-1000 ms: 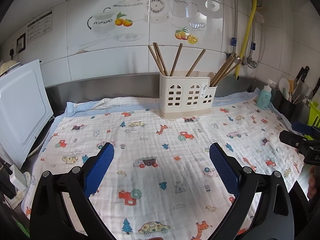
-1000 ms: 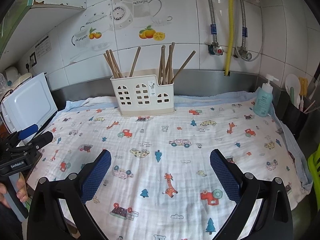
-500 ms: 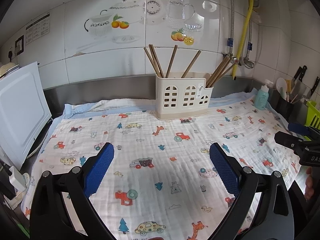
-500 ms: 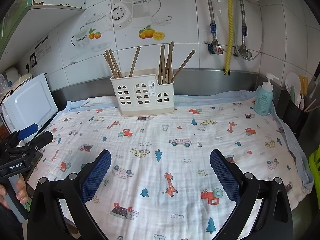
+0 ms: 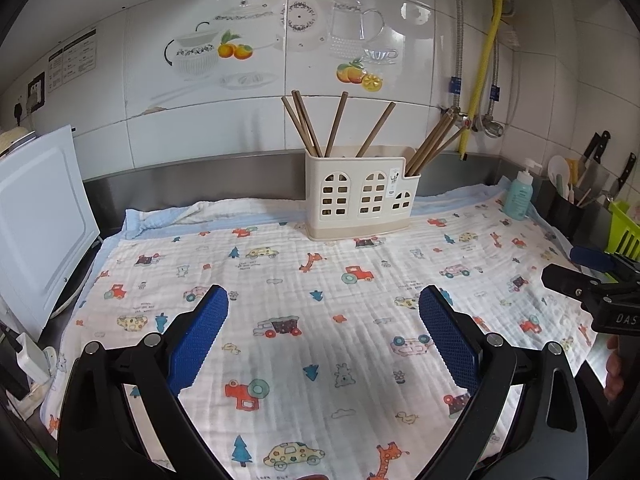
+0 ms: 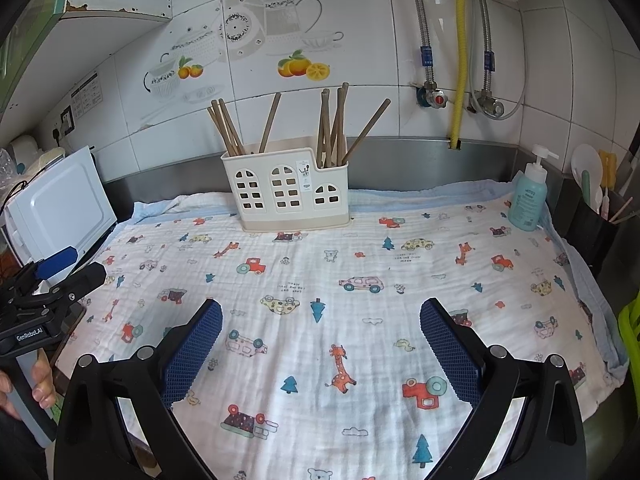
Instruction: Organize utensils
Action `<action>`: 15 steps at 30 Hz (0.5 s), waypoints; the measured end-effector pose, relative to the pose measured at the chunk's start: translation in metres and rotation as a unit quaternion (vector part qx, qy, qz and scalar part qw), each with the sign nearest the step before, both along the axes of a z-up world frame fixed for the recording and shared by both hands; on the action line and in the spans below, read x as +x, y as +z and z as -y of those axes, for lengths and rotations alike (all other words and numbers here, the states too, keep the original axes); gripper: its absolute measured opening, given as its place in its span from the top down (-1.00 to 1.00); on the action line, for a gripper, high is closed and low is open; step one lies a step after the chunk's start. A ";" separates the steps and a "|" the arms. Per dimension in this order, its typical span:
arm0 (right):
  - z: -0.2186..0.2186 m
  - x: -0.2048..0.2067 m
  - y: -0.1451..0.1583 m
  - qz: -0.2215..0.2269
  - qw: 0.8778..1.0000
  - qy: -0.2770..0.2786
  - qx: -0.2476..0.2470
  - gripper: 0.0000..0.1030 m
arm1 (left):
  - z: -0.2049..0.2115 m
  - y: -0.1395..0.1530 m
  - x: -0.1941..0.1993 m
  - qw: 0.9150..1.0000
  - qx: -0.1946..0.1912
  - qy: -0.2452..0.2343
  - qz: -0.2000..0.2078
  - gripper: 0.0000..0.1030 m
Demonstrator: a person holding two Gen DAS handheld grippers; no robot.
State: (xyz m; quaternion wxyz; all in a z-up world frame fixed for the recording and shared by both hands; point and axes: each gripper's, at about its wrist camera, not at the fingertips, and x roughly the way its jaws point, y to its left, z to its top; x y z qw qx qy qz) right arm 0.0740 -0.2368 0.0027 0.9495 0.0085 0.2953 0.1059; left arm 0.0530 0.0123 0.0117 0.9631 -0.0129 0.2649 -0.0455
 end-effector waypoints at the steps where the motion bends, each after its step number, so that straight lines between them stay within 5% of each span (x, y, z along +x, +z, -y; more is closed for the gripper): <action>1: 0.001 0.000 0.000 0.000 1.000 0.000 0.001 -0.86 | 0.000 0.000 0.000 1.000 0.001 0.000 0.001 -0.86; 15: 0.001 0.000 -0.001 0.000 1.000 0.001 0.002 -0.86 | 0.002 -0.001 0.000 1.000 0.002 -0.001 0.000 -0.86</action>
